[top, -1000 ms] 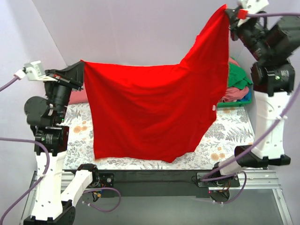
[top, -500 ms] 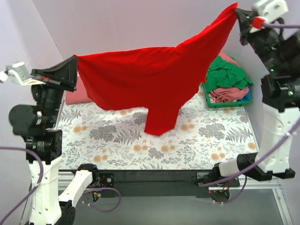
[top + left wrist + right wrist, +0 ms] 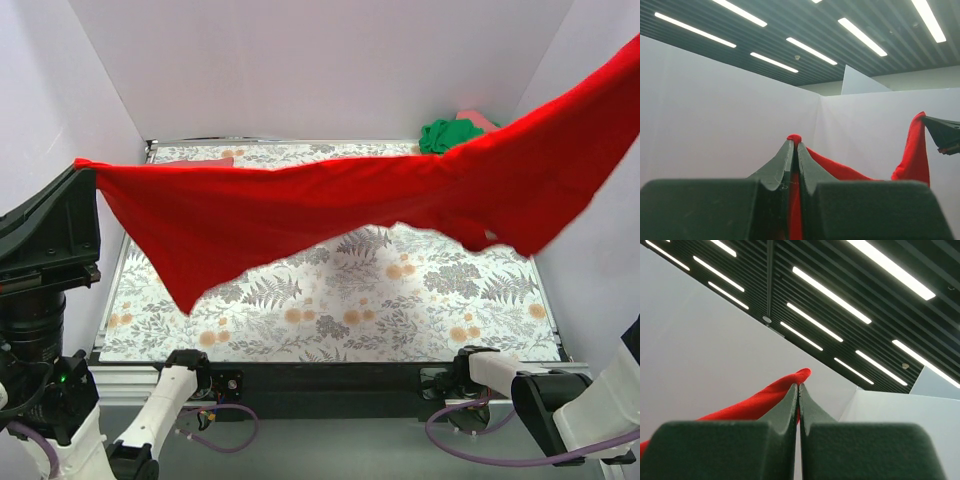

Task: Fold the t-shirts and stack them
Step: Flatten the tshirt out

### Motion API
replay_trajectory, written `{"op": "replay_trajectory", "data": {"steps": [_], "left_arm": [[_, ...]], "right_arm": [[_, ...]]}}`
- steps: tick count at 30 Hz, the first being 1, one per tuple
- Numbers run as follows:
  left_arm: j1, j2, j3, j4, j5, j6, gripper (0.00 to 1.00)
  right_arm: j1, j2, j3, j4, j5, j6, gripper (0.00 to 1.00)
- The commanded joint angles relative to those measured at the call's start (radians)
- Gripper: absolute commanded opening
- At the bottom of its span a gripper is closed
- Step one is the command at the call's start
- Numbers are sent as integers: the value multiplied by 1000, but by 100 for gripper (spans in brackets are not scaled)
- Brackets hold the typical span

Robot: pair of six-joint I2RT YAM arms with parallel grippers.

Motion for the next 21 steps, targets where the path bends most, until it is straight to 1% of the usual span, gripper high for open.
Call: {"op": "replay_trajectory", "data": {"steps": [1, 7, 10, 11, 12, 14, 15, 16, 17, 18, 19, 20, 21], "left_arm": [[-9, 35, 2, -15, 9, -2, 0], [-12, 44, -93, -11, -32, 32, 0], [-12, 57, -189, -8, -72, 65, 0], [-12, 58, -220, -5, -86, 81, 0], [-12, 60, -299, 1, -115, 90, 0], [-12, 67, -381, 30, -142, 105, 0], [-12, 70, -430, 35, -171, 125, 0], [-12, 78, -514, 35, -192, 130, 0], [-12, 95, -565, 87, -210, 137, 0], [-12, 109, -608, 104, -239, 151, 0], [-12, 124, -695, 119, -245, 153, 0], [-12, 141, -731, 155, -277, 157, 0], [-12, 191, -762, 172, -291, 163, 0]], "right_arm": [[-15, 49, -21, 31, 16, 20, 1], [-17, 93, -82, 21, -2, 22, 1], [-17, 118, -160, 11, -33, 23, 1], [-17, 124, -223, 9, -44, 28, 1], [-15, 138, -252, 8, -57, 45, 1], [-15, 159, -327, 11, -125, 62, 1], [-14, 172, -391, 12, -148, 78, 1], [-14, 187, -416, 20, -188, 106, 1], [-12, 217, -439, 26, -200, 120, 1], [-9, 239, -485, 35, -206, 131, 1], [-5, 259, -505, 55, -220, 147, 1], [0, 305, -528, 69, -226, 152, 1], [4, 331, -559, 80, -234, 160, 1]]}}
